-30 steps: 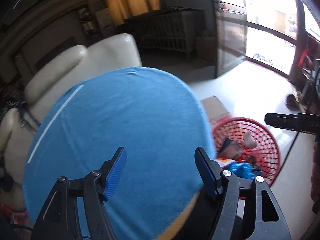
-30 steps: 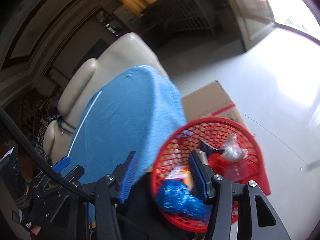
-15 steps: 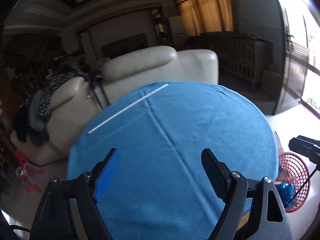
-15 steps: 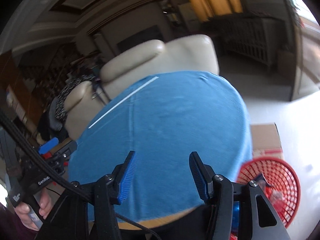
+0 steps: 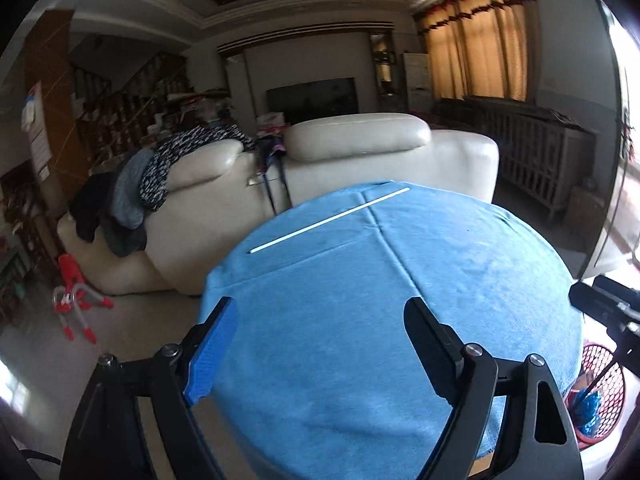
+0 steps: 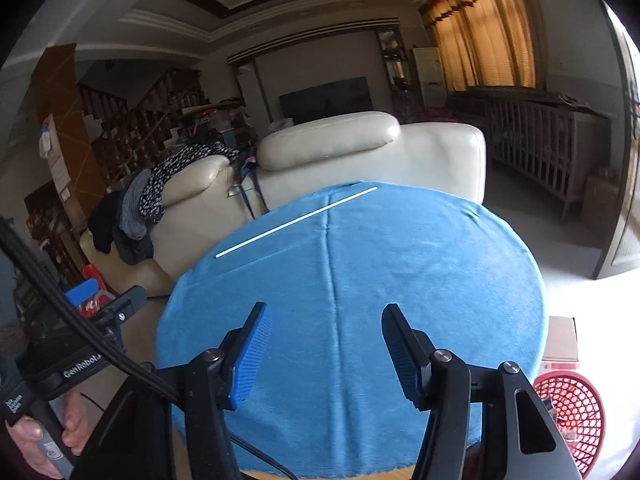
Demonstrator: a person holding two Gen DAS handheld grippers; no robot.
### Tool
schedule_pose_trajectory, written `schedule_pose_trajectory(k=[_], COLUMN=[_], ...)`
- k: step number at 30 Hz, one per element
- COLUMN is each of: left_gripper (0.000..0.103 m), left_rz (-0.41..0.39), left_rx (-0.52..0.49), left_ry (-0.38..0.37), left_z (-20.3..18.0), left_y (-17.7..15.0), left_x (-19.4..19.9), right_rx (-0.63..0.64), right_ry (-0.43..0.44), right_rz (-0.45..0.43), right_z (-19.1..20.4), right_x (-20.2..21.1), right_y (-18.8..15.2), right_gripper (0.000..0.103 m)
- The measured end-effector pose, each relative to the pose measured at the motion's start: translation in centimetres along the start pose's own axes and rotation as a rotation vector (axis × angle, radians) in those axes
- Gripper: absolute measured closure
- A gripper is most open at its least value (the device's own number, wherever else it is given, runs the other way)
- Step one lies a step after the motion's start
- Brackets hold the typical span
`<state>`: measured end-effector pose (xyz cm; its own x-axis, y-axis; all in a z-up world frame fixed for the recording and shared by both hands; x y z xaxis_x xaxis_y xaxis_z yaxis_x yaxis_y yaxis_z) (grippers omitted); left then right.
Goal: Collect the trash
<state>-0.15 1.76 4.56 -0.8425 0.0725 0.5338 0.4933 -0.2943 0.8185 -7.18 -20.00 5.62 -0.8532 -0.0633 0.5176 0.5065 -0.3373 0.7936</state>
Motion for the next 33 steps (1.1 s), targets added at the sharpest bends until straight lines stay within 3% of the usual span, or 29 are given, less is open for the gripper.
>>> schedule_pose_trajectory(k=[14, 33], left_gripper=[0.018, 0.018], left_rz=[0.002, 0.047], left_rx=[0.107, 0.100], left_ry=[0.070, 0.068], left_z=[6.0, 5.7], left_y=[-2.2, -3.5], left_x=[-0.1, -1.3], right_rx=[0.061, 0.077], right_ry=[-0.040, -0.050], right_rz=[0.043, 0.024], right_z=[3.2, 3.4], right_x=[-1.9, -2.4], right_y=[-2.9, -3.3], right_gripper=[0.042, 0.042])
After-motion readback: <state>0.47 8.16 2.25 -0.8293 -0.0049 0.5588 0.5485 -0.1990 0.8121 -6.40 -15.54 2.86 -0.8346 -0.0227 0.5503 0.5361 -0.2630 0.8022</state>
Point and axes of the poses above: each gripper's, at about its wrist camera, not at the fingertips, and x roughly against the way its jaws point, z to its left, y to its top, the point moved 6 cm from there along -x, roughly the way its jaws point, and after that the axes turned 7 degrees about -x, right-handed, at the moved point
